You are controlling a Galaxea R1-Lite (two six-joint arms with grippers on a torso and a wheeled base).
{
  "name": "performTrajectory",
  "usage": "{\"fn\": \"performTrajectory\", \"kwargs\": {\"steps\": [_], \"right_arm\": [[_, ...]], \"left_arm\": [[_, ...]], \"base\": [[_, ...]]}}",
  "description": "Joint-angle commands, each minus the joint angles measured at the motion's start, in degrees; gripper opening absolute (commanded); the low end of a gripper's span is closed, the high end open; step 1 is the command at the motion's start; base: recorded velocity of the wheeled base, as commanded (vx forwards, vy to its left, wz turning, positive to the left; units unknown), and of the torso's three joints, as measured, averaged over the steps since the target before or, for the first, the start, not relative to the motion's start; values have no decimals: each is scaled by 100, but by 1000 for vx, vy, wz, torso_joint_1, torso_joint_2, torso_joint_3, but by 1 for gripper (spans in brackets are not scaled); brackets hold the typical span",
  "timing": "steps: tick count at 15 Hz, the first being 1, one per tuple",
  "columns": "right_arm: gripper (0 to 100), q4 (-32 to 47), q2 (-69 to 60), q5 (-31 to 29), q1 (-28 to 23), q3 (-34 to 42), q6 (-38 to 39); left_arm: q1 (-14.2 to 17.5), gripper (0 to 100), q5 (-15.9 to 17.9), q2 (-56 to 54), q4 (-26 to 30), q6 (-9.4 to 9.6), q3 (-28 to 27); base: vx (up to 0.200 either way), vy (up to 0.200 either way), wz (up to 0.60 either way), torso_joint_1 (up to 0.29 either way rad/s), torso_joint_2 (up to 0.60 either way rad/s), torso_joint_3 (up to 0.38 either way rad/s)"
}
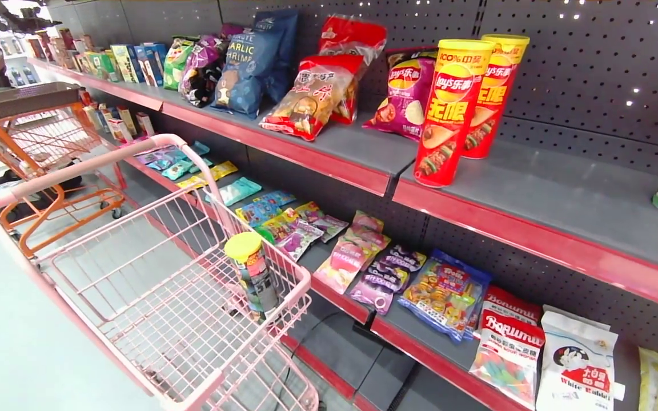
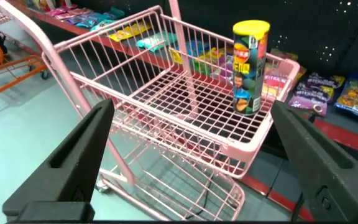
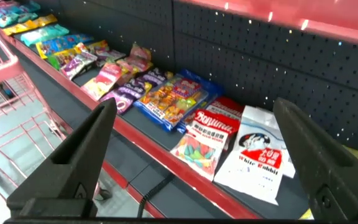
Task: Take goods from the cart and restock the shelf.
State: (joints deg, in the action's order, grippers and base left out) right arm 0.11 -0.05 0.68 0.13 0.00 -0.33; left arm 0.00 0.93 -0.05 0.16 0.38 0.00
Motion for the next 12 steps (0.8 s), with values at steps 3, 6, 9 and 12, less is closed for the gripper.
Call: {"fn": "performTrajectory", "kwargs": {"steps": [3, 6, 9, 12], "right_arm": [[100, -2, 5, 2, 4, 0, -11], [100, -2, 5, 2, 4, 0, -2], [100, -2, 5, 2, 4, 0, -11], [100, -2, 5, 2, 4, 0, -11]], "left_arm": [[0, 100, 4, 5, 2, 15, 0], [0, 100, 30, 5, -7, 33, 0], [-123, 100, -181, 2334, -86, -583, -2566], [-123, 100, 39, 4865, -912, -1242, -3937]], "base": [[0, 0, 0, -157, 481, 315], [0, 0, 0, -40, 142, 92], [0, 0, 0, 0, 0, 0], [0, 0, 0, 0, 0, 0]]}}
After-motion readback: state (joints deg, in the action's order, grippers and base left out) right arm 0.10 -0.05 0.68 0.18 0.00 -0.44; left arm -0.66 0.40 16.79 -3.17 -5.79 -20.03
